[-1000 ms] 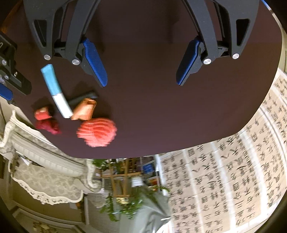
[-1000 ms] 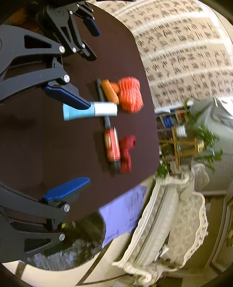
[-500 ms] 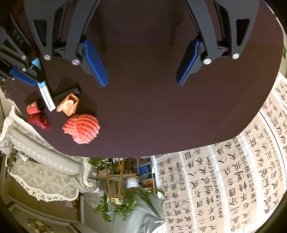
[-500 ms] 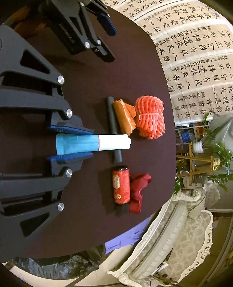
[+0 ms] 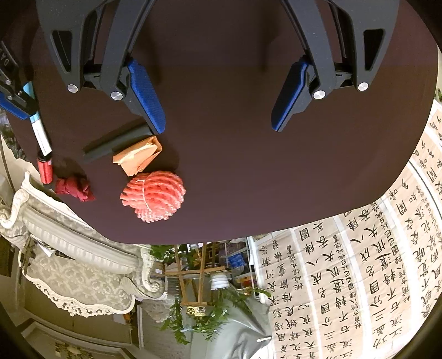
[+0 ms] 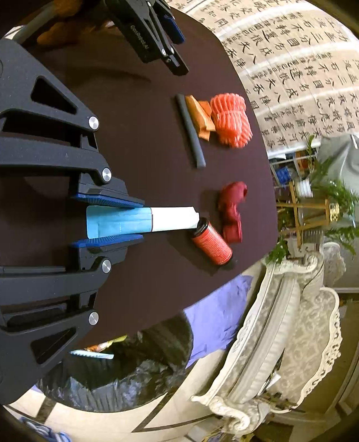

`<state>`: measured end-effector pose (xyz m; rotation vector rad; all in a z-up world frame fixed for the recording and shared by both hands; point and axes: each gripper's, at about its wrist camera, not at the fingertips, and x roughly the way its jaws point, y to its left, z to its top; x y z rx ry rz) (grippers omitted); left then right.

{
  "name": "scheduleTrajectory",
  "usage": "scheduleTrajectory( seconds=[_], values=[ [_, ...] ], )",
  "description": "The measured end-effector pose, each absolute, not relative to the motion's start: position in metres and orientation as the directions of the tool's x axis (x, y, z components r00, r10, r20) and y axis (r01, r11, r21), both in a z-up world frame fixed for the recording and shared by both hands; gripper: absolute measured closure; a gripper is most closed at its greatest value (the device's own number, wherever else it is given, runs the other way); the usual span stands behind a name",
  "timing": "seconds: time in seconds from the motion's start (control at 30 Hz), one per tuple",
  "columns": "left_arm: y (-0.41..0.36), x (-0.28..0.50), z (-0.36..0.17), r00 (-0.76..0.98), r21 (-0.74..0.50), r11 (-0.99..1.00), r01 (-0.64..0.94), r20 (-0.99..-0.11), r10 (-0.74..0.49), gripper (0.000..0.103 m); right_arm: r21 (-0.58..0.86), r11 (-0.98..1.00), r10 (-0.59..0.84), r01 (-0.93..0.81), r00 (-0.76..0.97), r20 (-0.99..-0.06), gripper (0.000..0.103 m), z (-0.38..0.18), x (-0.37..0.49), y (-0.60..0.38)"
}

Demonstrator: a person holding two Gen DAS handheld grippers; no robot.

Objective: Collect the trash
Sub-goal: 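Close the right tool on the white-and-blue tube, then close the left tool on the pink foam net while the right tool holds the tube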

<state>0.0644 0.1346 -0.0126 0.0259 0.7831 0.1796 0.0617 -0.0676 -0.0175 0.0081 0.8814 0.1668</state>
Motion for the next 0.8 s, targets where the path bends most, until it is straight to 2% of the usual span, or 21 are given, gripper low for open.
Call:
scheduleTrajectory(
  seconds=[0.4, 0.6, 0.8],
  values=[
    [0.134, 0.067, -0.015, 0.689, 0.088, 0.985, -0.148, -0.705, 0.166, 0.026, 0.086, 0.991, 0.134, -0.105, 0.674, -0.726, 0.084, 0.003, 0.044, -0.099],
    [0.135, 0.069, -0.015, 0.692, 0.094, 0.985, -0.147, -0.701, 0.170, 0.026, 0.030, 0.999, 0.042, -0.029, 0.700, -0.713, 0.084, 0.003, 0.071, -0.106],
    [0.137, 0.076, -0.013, 0.702, 0.111, 0.982, -0.150, -0.688, 0.185, 0.026, 0.039, 0.999, 0.032, -0.005, 0.680, -0.732, 0.084, -0.008, 0.107, -0.104]
  ],
)
